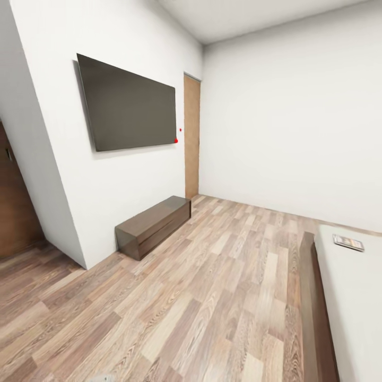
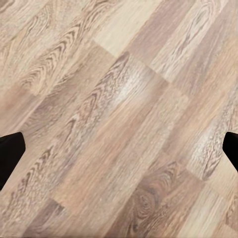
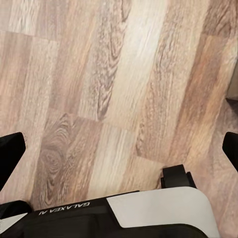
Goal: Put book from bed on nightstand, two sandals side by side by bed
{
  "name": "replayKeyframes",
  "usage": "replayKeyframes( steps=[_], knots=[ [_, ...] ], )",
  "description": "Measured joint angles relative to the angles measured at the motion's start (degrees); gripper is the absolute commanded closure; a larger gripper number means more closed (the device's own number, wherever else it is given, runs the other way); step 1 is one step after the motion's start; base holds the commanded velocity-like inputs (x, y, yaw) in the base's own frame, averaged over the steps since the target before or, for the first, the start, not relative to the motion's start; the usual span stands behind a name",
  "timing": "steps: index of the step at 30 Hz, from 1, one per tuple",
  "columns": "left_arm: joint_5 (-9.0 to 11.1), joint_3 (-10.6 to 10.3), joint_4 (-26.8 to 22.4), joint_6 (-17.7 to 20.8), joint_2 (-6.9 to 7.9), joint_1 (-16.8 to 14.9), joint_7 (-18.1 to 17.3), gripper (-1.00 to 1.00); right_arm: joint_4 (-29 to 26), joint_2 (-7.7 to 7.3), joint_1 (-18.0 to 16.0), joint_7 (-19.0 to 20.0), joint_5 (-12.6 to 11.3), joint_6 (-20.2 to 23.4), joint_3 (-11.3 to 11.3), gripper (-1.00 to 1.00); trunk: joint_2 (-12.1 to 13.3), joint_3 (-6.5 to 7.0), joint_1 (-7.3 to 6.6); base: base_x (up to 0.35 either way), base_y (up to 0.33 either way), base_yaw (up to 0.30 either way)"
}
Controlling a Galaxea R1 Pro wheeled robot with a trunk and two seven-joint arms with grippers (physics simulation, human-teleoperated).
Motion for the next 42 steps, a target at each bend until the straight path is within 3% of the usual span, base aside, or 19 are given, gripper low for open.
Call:
replayKeyframes(
  steps=[12,22,42],
  knots=[
    [0.06,0.0,0.0,0.0,0.0,0.0,0.02,-1.0,-0.02,0.0,0.0,-0.08,-0.02,-0.01,-0.03,-1.0,4.82,2.16,-2.64,0.0,0.0,0.289],
    [0.1,0.01,0.03,-0.01,-0.01,-0.01,0.03,-1.0,-0.03,-0.01,0.01,-0.14,0.01,-0.03,0.02,-1.0,4.83,1.98,-2.64,0.0,0.0,0.061],
    [0.2,0.08,0.02,0.0,-0.01,-0.01,0.03,-1.0,-0.04,-0.01,0.01,-0.16,0.0,-0.03,-0.03,-1.0,4.83,0.25,-2.64,0.0,0.0,0.0]
  ],
)
